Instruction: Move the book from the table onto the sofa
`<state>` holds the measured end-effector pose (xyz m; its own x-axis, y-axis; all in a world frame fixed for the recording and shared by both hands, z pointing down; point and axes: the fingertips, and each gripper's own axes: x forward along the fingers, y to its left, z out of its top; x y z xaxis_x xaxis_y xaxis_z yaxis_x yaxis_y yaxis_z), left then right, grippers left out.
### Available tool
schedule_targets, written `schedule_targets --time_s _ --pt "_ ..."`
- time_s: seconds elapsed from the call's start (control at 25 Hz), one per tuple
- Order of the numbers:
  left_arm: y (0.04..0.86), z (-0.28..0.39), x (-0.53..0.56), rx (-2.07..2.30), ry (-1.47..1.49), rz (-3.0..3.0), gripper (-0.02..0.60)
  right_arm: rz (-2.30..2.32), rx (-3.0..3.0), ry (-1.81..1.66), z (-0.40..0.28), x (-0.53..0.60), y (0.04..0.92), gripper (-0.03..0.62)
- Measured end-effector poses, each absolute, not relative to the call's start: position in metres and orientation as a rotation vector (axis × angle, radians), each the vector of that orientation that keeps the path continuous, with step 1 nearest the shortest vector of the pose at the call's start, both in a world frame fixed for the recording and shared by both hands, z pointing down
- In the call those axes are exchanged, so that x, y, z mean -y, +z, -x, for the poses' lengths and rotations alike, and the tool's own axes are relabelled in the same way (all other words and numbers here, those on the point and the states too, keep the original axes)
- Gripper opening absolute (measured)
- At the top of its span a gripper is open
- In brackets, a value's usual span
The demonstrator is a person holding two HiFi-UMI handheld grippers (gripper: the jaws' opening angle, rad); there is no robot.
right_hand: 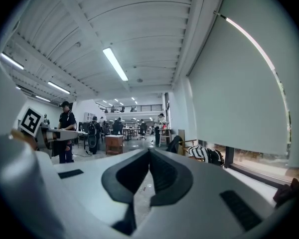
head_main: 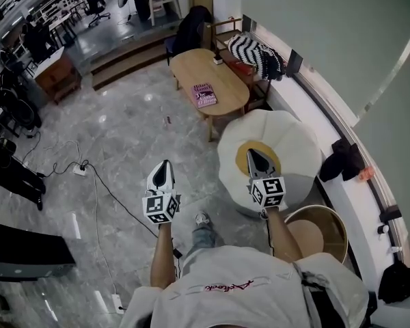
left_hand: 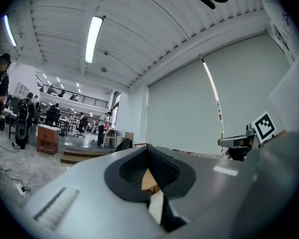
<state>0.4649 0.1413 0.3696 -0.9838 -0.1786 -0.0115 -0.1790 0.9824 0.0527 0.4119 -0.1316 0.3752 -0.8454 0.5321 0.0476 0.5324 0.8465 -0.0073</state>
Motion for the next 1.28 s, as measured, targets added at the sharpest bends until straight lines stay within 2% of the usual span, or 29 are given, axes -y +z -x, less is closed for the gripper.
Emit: schedule_targets --time_s 0.84,1.28 --pt "0.357 -0.271 -0.242 -3.092 0.111 0.394 0.009 0.777 3.013 -0.034 -0.232 0.022 0.354 0.008" --pt "0.364 -0.220 -0.272 -3.083 0.132 0.471 0.009 0.716 3.018 -0.063 -0.192 -0.008 0.358 0.008"
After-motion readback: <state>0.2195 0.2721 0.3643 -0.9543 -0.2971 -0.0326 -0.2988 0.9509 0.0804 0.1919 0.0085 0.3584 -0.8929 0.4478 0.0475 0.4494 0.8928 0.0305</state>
